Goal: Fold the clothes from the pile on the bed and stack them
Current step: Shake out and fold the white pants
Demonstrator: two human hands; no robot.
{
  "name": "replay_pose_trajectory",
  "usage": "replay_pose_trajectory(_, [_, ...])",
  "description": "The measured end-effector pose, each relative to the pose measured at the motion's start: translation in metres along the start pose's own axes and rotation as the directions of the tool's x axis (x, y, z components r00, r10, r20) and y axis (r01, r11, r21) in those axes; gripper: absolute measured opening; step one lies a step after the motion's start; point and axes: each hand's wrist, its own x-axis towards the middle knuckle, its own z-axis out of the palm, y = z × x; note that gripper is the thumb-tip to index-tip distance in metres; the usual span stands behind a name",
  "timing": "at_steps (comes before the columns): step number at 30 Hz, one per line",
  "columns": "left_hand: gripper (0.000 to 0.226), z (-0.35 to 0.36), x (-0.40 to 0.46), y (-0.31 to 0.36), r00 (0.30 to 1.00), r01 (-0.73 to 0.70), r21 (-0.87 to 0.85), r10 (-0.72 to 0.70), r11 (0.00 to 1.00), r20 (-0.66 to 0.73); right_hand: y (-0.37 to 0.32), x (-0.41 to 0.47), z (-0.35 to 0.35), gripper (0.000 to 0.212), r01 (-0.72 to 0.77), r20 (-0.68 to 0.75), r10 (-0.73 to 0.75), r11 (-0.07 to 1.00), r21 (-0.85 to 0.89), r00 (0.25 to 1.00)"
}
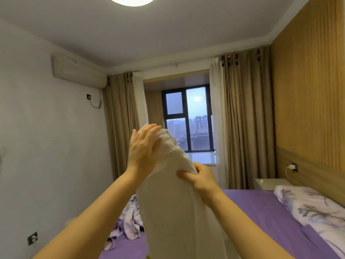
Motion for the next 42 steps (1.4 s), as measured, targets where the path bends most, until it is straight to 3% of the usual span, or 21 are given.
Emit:
replay_pose_trajectory(1, [0.037, 0.002, -0.003, 0.008, 0.981, -0.195, 0.036, 0.194, 0.980, 0.030, 0.004, -0.002, 0.006, 0.024, 0.007, 0.025, -0.007, 0.999, -0.032, 1.000])
replay_pose_trajectory(3, [0.048, 0.009, -0.008, 0.024, 0.914, -0.364, 0.072, 0.341, 0.929, 0.221, 0.009, -0.005, 0.017, 0.019, 0.021, 0.068, -0.013, 0.993, -0.117, 0.998])
replay_pose_trajectory(5, [0.069, 0.019, -0.014, 0.033, 0.815, -0.387, 0.176, 0.247, 0.905, 0.525, 0.014, -0.010, 0.026, 0.018, 0.023, 0.082, -0.008, 0.983, -0.181, 0.997])
replay_pose_trajectory(8, [0.094, 0.037, -0.037, 0.025, 0.726, -0.472, 0.363, 0.120, 0.803, 0.677, 0.026, -0.023, 0.031, 0.025, -0.009, 0.109, 0.018, 0.997, -0.082, 0.994])
replay_pose_trajectory(11, [0.086, 0.048, -0.055, 0.015, 0.737, -0.441, 0.381, 0.085, 0.813, 0.671, 0.047, -0.043, 0.022, 0.036, -0.090, 0.176, 0.083, 0.995, 0.032, 0.981])
replay_pose_trajectory(13, [0.083, 0.054, -0.061, 0.013, 0.736, -0.442, 0.363, 0.101, 0.820, 0.670, 0.067, -0.058, 0.005, 0.035, -0.091, 0.203, 0.093, 0.996, -0.017, 0.975])
replay_pose_trajectory(18, [0.107, 0.053, -0.053, 0.003, 0.736, -0.525, 0.332, 0.222, 0.784, 0.639, 0.117, -0.090, -0.039, 0.013, -0.182, 0.182, 0.214, 0.967, -0.181, 0.960])
replay_pose_trajectory(21, [0.105, 0.053, -0.044, -0.001, 0.730, -0.537, 0.313, 0.246, 0.783, 0.638, 0.130, -0.097, -0.050, 0.013, -0.201, 0.193, 0.245, 0.954, -0.221, 0.950])
replay_pose_trajectory(23, [0.101, 0.052, -0.039, -0.002, 0.733, -0.544, 0.319, 0.254, 0.776, 0.631, 0.134, -0.098, -0.052, 0.016, -0.156, 0.153, 0.195, 0.960, -0.234, 0.969])
replay_pose_trajectory(27, [0.093, 0.050, -0.033, -0.004, 0.740, -0.543, 0.354, 0.235, 0.762, 0.630, 0.141, -0.103, -0.050, 0.021, -0.112, -0.088, 0.082, 0.892, -0.438, 0.993])
replay_pose_trajectory(31, [0.090, 0.048, -0.029, -0.004, 0.729, -0.570, 0.374, 0.240, 0.732, 0.640, 0.145, -0.112, -0.034, 0.036, -0.185, -0.133, 0.131, 0.788, -0.587, 0.982])
replay_pose_trajectory(34, [0.090, 0.046, -0.029, -0.007, 0.727, -0.577, 0.378, 0.244, 0.724, 0.642, 0.144, -0.114, -0.018, 0.052, -0.220, -0.157, 0.160, 0.815, -0.535, 0.975])
replay_pose_trajectory(37, [0.095, 0.042, -0.031, -0.013, 0.743, -0.569, 0.405, 0.235, 0.716, 0.627, 0.138, -0.108, -0.005, 0.060, -0.321, -0.192, 0.279, 0.915, -0.242, 0.941])
replay_pose_trajectory(39, [0.095, 0.038, -0.033, -0.016, 0.759, -0.547, 0.422, 0.215, 0.723, 0.615, 0.134, -0.103, 0.003, 0.064, -0.399, -0.173, 0.388, 0.916, -0.033, 0.905])
replay_pose_trajectory(42, [0.093, 0.033, -0.038, -0.022, 0.765, -0.537, 0.438, 0.197, 0.721, 0.613, 0.131, -0.097, 0.017, 0.066, -0.453, -0.101, 0.454, 0.891, 0.031, 0.885])
